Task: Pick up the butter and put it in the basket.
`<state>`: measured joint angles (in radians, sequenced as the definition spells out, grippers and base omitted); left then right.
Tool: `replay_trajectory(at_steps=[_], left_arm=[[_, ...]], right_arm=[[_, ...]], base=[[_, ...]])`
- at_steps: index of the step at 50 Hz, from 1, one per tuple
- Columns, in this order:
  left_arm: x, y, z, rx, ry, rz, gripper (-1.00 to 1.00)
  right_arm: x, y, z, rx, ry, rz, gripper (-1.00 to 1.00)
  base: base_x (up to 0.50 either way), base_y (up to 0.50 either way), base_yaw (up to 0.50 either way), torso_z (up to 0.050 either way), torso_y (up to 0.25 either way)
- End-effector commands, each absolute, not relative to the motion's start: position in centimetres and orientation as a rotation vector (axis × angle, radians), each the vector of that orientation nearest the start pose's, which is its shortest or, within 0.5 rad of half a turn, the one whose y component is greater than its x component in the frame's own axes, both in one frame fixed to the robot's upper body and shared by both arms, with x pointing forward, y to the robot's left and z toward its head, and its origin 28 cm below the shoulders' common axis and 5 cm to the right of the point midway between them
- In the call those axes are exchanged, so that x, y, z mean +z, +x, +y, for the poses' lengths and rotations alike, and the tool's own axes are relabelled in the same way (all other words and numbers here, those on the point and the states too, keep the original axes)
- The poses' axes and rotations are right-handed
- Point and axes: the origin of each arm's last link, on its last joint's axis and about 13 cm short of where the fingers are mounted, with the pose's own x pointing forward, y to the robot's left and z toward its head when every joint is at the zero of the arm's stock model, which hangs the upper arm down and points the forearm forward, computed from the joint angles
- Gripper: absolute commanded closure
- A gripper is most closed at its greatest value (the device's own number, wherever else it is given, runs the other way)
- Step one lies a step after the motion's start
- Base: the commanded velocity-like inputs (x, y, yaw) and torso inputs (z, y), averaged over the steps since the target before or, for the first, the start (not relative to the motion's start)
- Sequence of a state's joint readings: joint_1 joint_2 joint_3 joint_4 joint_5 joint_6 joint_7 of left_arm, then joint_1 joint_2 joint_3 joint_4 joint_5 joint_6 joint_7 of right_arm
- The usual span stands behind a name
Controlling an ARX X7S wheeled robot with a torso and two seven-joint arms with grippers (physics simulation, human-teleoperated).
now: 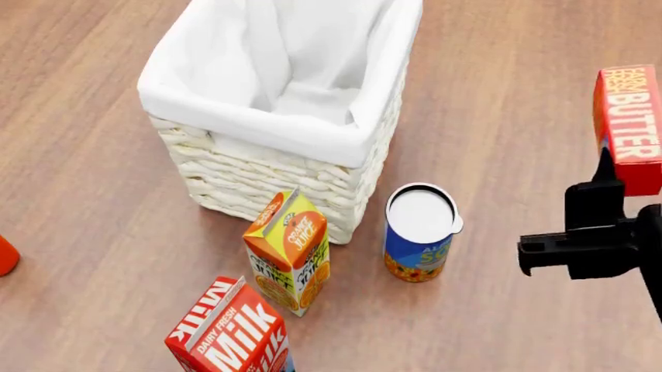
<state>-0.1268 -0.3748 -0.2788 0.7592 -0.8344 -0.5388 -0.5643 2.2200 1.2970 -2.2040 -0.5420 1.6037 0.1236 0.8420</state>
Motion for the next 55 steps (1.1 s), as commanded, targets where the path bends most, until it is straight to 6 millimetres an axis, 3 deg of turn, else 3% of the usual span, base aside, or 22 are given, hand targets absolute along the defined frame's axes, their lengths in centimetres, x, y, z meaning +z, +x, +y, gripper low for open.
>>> replay_trajectory(at_steps=[1, 16, 33, 42, 55], left_arm=[[17.9, 19.1, 26.2, 0.251, -0.330, -0.284, -1.00], [18.3, 19.1, 26.4, 0.249, -0.335, -0.287, -1.00], [18.3, 18.8, 26.4, 0.254, -0.336, -0.283, -1.00], [18.5, 18.4, 26.5, 0.259, -0.342, -0.288, -1.00], [18.6, 18.6, 26.7, 0.264, -0.346, -0.290, -1.00]], right_arm=[[32.5, 23.2, -20.1, -0.107, -0.158, -0.061, 1.00], [35.9, 27.9, -19.7, -0.093, -0.151, -0.012, 1.00], [37.2, 31.4, -20.4, -0.134, -0.075, 0.041, 1.00], [38.4, 33.8, -18.9, -0.081, -0.067, 0.085, 1.00], [39.0, 35.7, -16.9, 0.050, -0.075, 0.105, 1.00]], base=[[0.00, 0.00, 0.00, 0.000, 0.000], [0.00, 0.00, 0.00, 0.001, 0.001], [0.00, 0.00, 0.00, 0.001, 0.002], [0.00, 0.00, 0.00, 0.000, 0.001], [0.00, 0.00, 0.00, 0.000, 0.002]])
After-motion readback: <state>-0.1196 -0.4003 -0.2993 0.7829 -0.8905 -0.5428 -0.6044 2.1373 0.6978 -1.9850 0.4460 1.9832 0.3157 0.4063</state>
